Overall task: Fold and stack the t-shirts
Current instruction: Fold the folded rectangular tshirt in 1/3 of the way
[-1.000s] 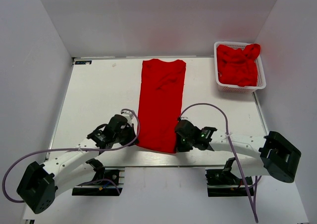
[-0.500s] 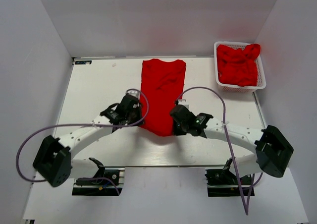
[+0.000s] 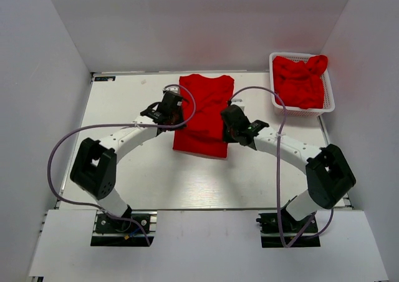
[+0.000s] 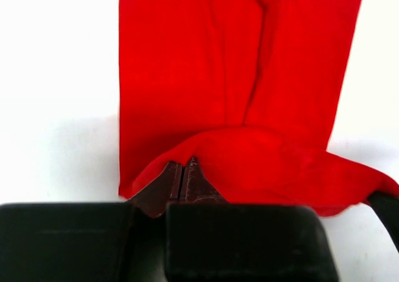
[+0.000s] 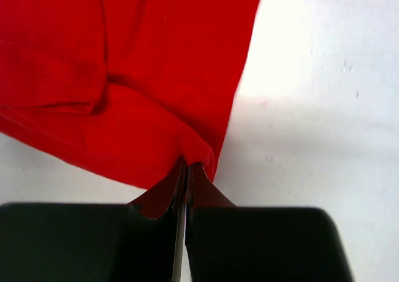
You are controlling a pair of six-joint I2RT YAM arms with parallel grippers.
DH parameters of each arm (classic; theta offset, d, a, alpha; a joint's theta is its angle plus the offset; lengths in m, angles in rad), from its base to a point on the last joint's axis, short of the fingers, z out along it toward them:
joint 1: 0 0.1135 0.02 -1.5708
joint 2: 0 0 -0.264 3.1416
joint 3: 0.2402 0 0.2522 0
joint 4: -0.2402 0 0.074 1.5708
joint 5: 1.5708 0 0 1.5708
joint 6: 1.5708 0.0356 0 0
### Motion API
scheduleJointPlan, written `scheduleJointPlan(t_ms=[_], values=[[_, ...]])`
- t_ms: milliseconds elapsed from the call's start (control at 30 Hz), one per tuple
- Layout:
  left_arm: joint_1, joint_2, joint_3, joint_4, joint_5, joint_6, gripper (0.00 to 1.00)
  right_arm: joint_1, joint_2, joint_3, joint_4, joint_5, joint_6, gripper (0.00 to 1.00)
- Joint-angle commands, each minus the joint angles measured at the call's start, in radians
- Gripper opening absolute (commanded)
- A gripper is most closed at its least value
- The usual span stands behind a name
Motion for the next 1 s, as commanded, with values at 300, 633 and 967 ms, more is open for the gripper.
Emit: scheduleJointPlan(t_ms=[300,633,967], values=[[0.103,0.15,0.169,0.086,0.066,0.098,0.0,-0.123,0.174,0.232,0.091,-0.066,-0.129,0.0],[0.133,0.282,0.264,0.143,0.16,0.143,0.0,-0.182,0.297,0.353,0.065,-0.112,-0.149,0.0],[0.164,0.421,0.374,0.099,0.178,0.154,0.0,-0.223,0.48,0.514,-0.028,-0.105,-0.079,0.0]])
